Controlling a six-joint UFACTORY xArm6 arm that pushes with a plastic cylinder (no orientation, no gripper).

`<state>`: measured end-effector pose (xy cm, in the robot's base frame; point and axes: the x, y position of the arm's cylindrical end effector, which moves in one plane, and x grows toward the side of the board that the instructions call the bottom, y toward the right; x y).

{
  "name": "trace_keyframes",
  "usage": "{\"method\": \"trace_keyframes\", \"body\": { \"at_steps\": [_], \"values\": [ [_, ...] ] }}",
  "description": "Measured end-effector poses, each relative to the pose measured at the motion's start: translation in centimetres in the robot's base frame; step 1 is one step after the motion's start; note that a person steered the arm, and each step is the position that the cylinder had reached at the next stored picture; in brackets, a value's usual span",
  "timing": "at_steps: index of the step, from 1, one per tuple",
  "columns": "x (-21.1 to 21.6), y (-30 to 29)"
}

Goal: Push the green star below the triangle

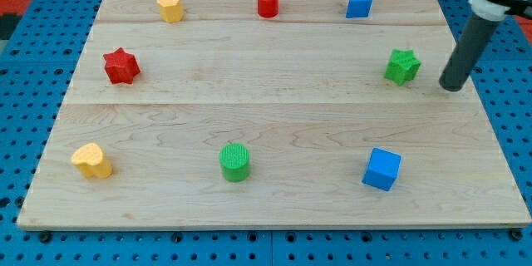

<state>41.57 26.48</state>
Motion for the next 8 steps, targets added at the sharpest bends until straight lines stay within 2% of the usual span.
{"method": "trace_keyframes", "body": {
  "at_steps": [1, 2, 6, 7, 8],
  "values": [
    [-0.8, 0.0],
    [-3.7, -0.2],
    [-5.5, -0.3],
    [-5.5, -2.7],
    [-5.6, -8.6]
  ]
}}
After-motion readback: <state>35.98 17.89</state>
